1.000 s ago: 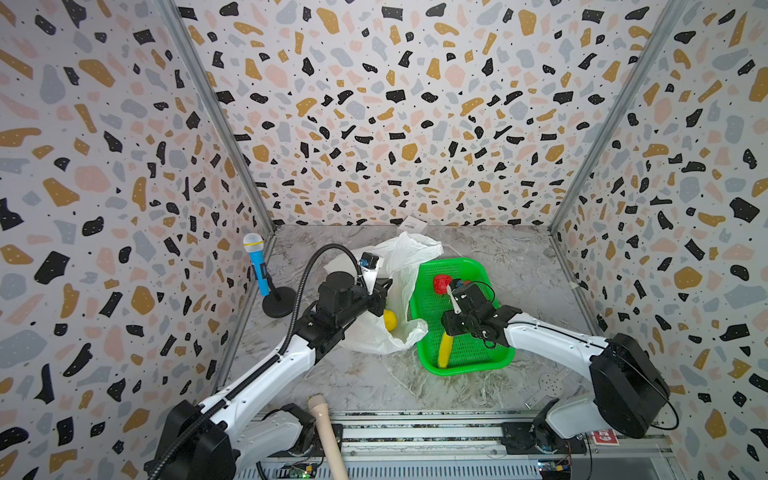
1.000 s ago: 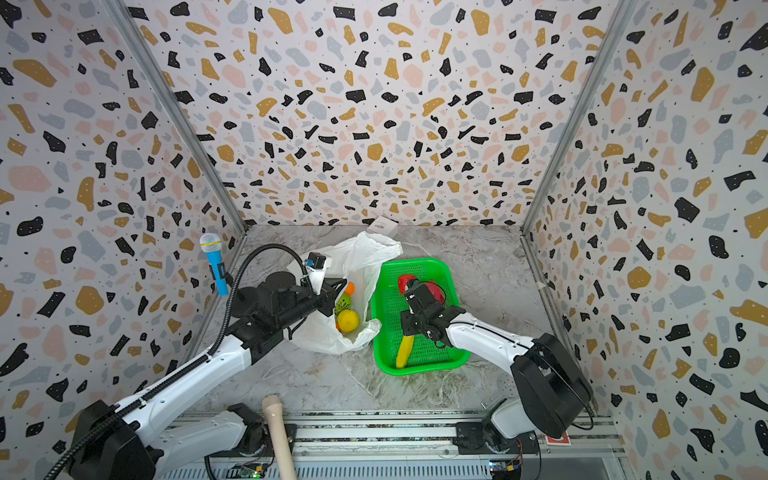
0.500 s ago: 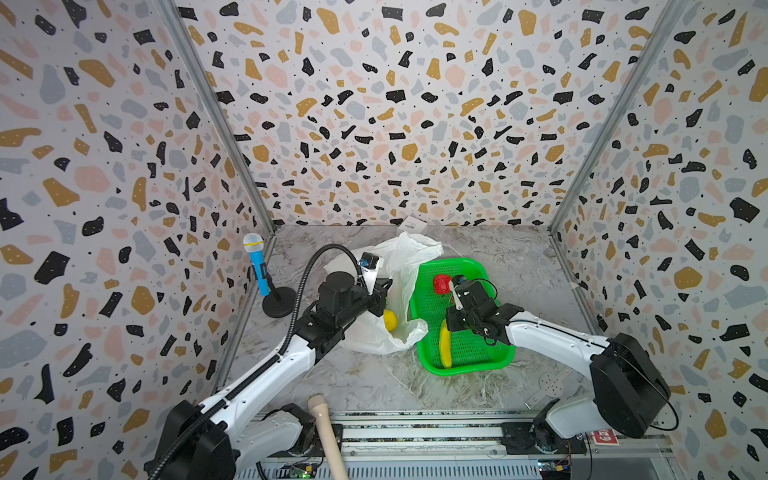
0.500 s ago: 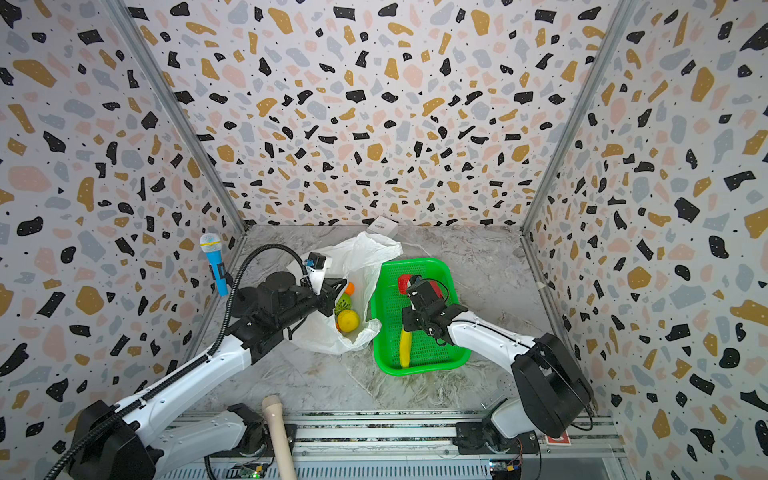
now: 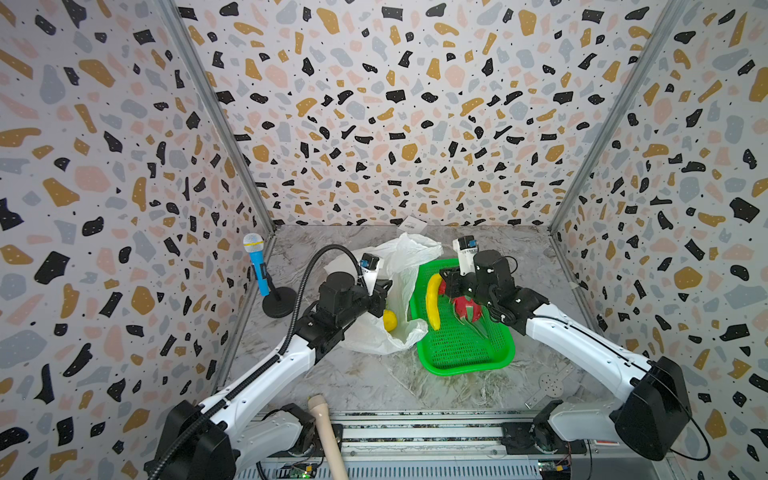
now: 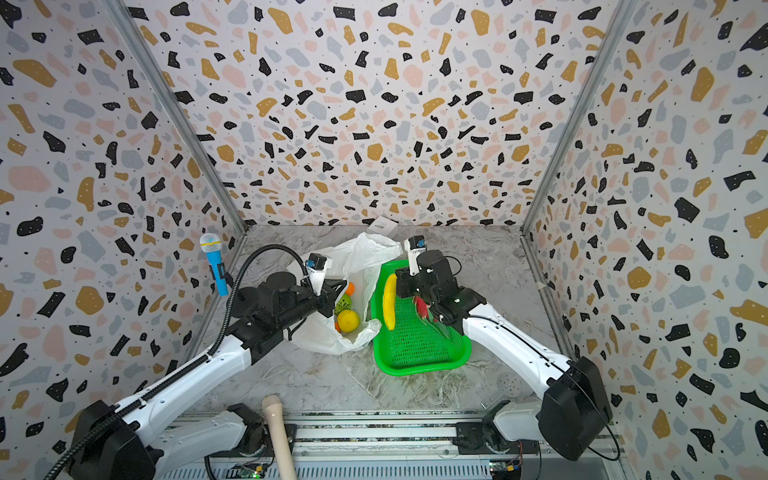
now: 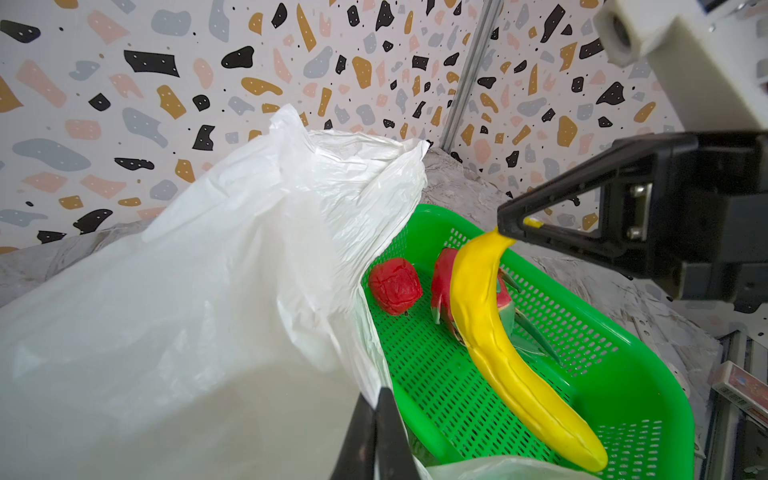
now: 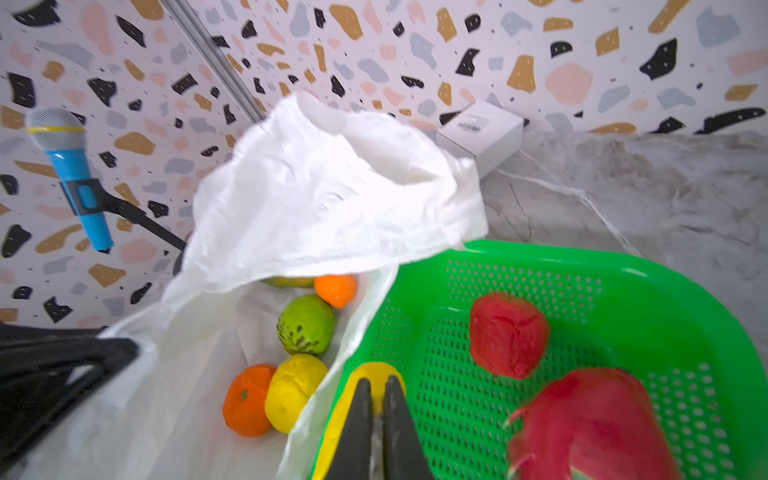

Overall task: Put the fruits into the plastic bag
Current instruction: 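Lift the yellow banana with the right gripper and move it into the bag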

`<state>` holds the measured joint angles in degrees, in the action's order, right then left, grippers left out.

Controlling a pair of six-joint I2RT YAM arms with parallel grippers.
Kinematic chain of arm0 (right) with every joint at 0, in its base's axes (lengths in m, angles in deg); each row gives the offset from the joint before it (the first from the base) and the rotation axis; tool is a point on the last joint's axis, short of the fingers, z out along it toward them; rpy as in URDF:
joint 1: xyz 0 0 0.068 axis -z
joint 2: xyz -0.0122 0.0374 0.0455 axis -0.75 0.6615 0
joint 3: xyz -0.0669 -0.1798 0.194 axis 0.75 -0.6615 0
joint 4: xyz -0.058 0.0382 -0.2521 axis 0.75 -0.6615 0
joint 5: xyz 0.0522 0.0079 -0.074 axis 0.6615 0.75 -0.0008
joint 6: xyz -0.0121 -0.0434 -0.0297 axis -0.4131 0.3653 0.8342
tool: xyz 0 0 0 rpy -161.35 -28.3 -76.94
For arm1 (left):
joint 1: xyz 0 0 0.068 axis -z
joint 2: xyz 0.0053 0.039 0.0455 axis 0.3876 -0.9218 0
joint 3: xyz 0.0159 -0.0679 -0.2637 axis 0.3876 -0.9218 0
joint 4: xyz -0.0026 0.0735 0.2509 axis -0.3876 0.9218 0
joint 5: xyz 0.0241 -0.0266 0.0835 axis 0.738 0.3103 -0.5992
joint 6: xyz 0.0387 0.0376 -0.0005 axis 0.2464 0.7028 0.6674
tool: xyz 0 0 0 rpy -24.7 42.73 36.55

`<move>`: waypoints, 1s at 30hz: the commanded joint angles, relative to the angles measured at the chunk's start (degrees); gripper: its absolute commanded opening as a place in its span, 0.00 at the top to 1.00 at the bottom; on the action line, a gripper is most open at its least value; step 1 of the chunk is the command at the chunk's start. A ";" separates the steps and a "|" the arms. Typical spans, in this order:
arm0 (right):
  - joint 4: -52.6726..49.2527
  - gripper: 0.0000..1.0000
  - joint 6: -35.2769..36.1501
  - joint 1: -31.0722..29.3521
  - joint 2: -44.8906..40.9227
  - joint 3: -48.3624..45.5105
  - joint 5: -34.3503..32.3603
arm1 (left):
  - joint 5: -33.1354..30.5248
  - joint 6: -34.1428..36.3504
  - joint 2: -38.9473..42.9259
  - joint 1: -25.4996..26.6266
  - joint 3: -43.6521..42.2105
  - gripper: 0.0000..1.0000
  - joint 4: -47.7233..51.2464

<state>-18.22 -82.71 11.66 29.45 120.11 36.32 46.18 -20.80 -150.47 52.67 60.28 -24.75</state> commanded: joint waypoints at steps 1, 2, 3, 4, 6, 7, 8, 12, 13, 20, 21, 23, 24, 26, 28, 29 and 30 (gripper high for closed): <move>4.75 1.00 -1.16 0.19 4.35 4.21 4.28 | 0.64 -0.69 1.13 -0.07 0.70 1.00 -2.29; 5.64 1.00 -2.16 0.10 6.10 5.09 5.63 | 0.79 -0.83 1.26 -0.07 0.49 1.00 -2.51; 6.60 1.00 -3.41 0.10 7.86 5.81 6.79 | 0.86 -1.13 1.38 -0.02 0.20 1.00 -2.83; 7.41 1.00 -4.76 0.04 9.26 6.40 7.67 | 0.87 -1.44 1.54 -0.07 -0.16 1.00 -3.32; 9.22 1.00 -7.50 -0.47 12.31 7.90 9.26 | 0.89 -2.43 2.04 -0.07 -1.23 1.00 -4.96; 9.70 1.00 -8.42 -0.87 13.62 8.52 9.51 | 0.76 -2.82 2.17 -0.07 -1.51 1.00 -5.54; 10.38 1.00 -9.17 -1.48 15.03 9.33 9.64 | 0.54 -3.32 2.42 -0.05 -1.78 1.00 -6.04; 12.73 1.00 -11.87 -4.03 20.26 12.67 9.82 | 0.45 -3.17 2.54 -0.07 -1.56 1.00 -6.34; 13.20 1.00 -12.44 -4.64 21.38 13.49 10.00 | 0.41 -2.97 2.53 -0.07 -1.46 1.00 -6.34; 18.97 1.00 -15.60 -8.61 30.61 18.38 15.82 | -0.78 -4.79 3.47 0.00 -1.57 1.00 -6.42; 19.94 1.00 -16.07 -9.05 32.15 19.45 17.07 | -0.96 -5.40 3.76 -0.07 -1.86 1.00 -8.12; 20.58 1.00 -16.20 -9.87 34.86 21.89 18.19 | -1.13 -6.24 4.23 -0.07 -2.37 1.00 -8.37; 20.67 1.00 -16.01 -10.22 36.33 23.29 18.87 | -1.22 -6.32 4.37 -0.07 -2.42 1.00 -7.91; 21.17 1.00 -15.93 -10.62 38.76 25.39 20.96 | -1.39 -6.18 4.70 -0.03 -2.55 1.00 -7.14; 22.41 1.00 -16.58 -10.80 40.76 26.68 23.62 | -1.57 -5.80 4.99 -0.03 -2.92 1.00 -7.13; 23.86 1.00 -17.25 -10.80 41.63 26.84 25.64 | -1.57 -5.45 5.11 -0.02 -3.23 1.00 -7.13; 25.36 1.00 -18.00 -10.80 42.27 26.84 27.58 | -1.73 -5.05 5.25 -0.03 -3.49 1.00 -7.13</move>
<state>2.72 -98.53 1.19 71.54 144.61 57.54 44.78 -26.24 -146.23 52.65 58.00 -29.32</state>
